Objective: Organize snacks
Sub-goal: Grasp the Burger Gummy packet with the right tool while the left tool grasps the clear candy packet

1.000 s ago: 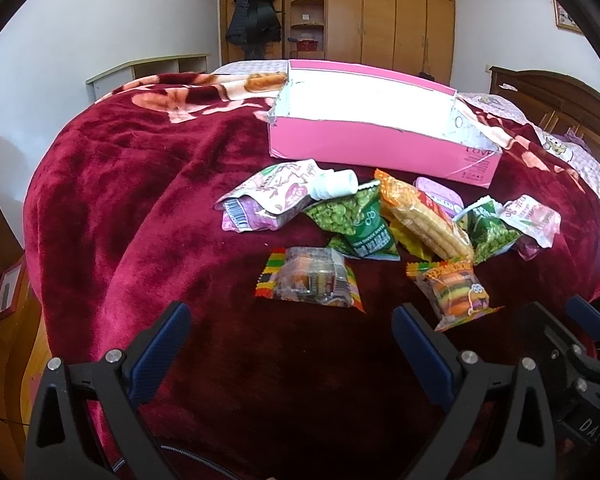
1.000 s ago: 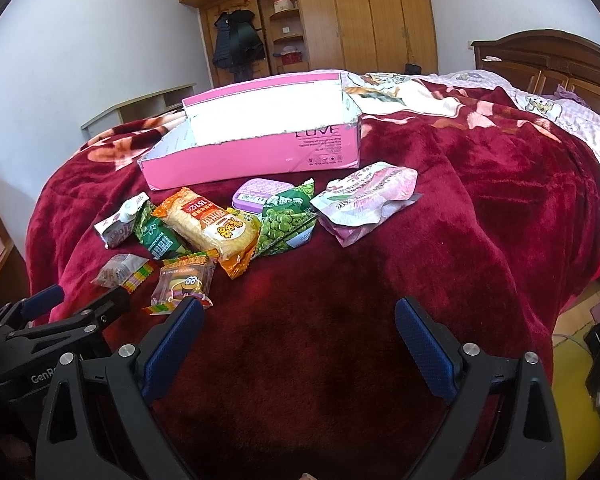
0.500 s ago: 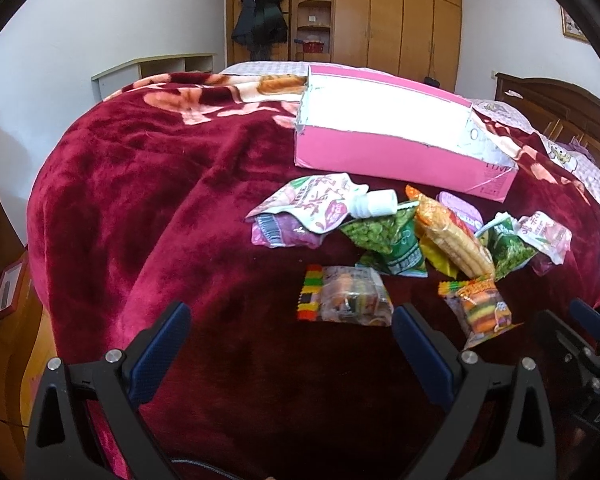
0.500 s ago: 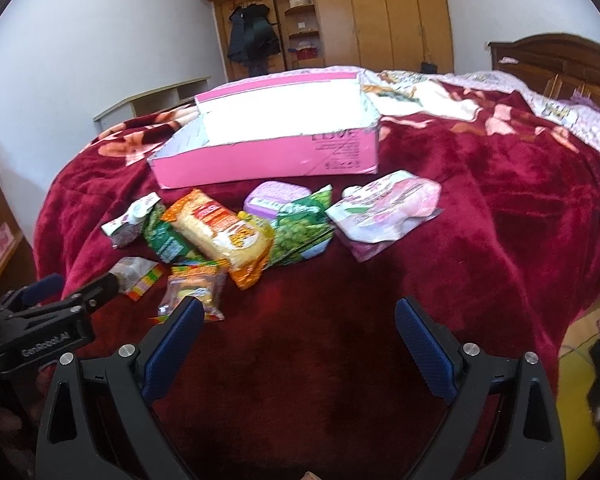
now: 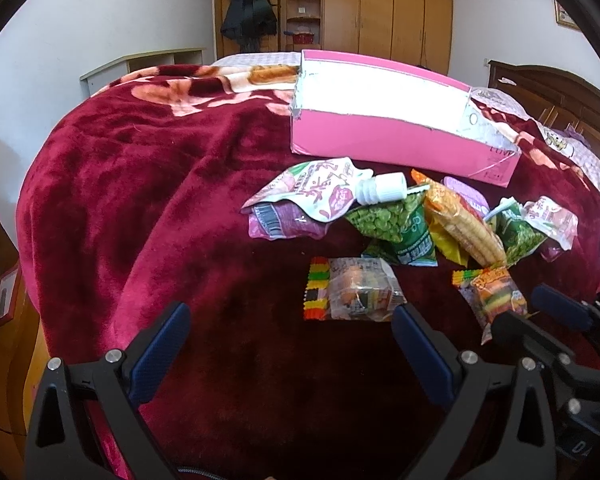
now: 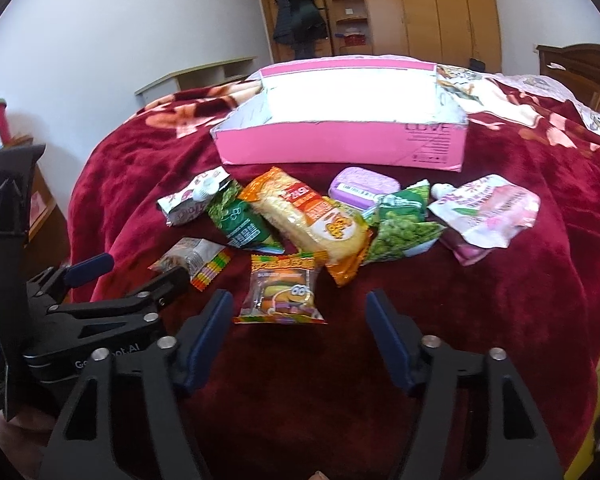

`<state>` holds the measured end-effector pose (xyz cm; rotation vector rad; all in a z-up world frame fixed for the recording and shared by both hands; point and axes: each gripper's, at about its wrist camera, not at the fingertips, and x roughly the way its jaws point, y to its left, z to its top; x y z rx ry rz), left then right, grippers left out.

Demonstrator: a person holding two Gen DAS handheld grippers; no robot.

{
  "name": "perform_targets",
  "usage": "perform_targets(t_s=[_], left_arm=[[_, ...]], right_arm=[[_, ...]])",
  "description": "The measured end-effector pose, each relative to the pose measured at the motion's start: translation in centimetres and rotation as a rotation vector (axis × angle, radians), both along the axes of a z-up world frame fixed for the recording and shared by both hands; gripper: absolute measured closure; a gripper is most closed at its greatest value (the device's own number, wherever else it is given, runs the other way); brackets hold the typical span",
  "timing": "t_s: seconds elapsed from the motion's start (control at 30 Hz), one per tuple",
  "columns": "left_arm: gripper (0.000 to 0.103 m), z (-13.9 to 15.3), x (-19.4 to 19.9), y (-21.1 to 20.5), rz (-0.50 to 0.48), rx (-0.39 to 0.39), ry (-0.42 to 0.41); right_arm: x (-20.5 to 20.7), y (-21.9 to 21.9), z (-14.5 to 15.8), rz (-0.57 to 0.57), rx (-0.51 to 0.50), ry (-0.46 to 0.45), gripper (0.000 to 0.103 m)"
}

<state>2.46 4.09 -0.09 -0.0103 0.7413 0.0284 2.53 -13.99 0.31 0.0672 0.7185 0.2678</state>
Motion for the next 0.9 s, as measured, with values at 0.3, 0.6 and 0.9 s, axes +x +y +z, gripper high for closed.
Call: perform_targets(t_s=[0.3,0.6,0.9], left_arm=[[0.001,-0.1,0.4,-0.1,-0.018,-0.009,0.008],[0.000,0.3,0.5,-1.1,-0.054,-0.024,0.017],[0.001,-0.4,2.1,-2.0,-0.027,-0.027,0.059]], right_arm=[[0.8,0.7,-0.9,0.019,-0.018,0.023,0.060],[-0.2,-1.5,-0.5,-0.029,-0.024,0.025,0.061],[0.0,-2.3,-1.2,-0.038,-0.011,0.045,0.061]])
